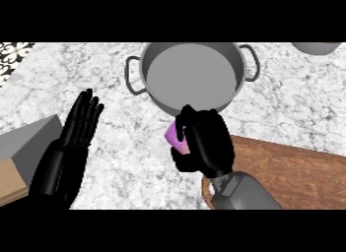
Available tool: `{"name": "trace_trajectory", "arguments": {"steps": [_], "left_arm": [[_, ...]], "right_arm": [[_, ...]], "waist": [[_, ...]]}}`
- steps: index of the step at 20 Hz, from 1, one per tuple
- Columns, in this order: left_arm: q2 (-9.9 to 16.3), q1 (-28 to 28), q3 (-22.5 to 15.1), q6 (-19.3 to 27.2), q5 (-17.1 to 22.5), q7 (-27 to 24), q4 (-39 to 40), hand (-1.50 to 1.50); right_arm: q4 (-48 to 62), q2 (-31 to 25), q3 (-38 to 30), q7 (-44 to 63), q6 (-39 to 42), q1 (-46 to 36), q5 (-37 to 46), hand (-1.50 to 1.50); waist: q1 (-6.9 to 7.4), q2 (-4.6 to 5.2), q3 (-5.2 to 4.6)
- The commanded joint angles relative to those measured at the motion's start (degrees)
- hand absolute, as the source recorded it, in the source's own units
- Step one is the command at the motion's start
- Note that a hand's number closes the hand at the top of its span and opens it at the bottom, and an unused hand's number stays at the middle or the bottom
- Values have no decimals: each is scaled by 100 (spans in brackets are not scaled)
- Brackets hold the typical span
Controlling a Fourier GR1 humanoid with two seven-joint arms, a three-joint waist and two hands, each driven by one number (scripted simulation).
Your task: Pick the can from the cutting board and place it in the pot
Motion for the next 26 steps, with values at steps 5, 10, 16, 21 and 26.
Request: {"name": "trace_trajectory", "arguments": {"steps": [5, 10, 16, 21, 26], "left_arm": [[-47, 19, -21, -31, -1, 33, 506, 0], [-130, -30, -31, -8, -27, -3, 671, 0], [-190, -164, -37, -71, -35, -82, 851, 0], [-284, -216, 121, 19, -84, -303, 1135, 0], [-396, -160, 75, 37, -121, -386, 1238, 0]], "right_arm": [[730, 156, 167, 2152, 19, -1777, 684, 150], [1306, 158, 211, 3417, 148, -2793, 664, 150], [2195, 157, 54, 4296, 246, -3958, 379, 150], [3065, 156, -176, 4330, -59, -4386, 121, 150], [3754, 156, -320, 4431, -258, -4855, -76, 150]], "waist": [[48, 30, -81], [104, 60, -74], [41, 76, -64], [-57, 135, -59], [-176, 99, -50]]}}
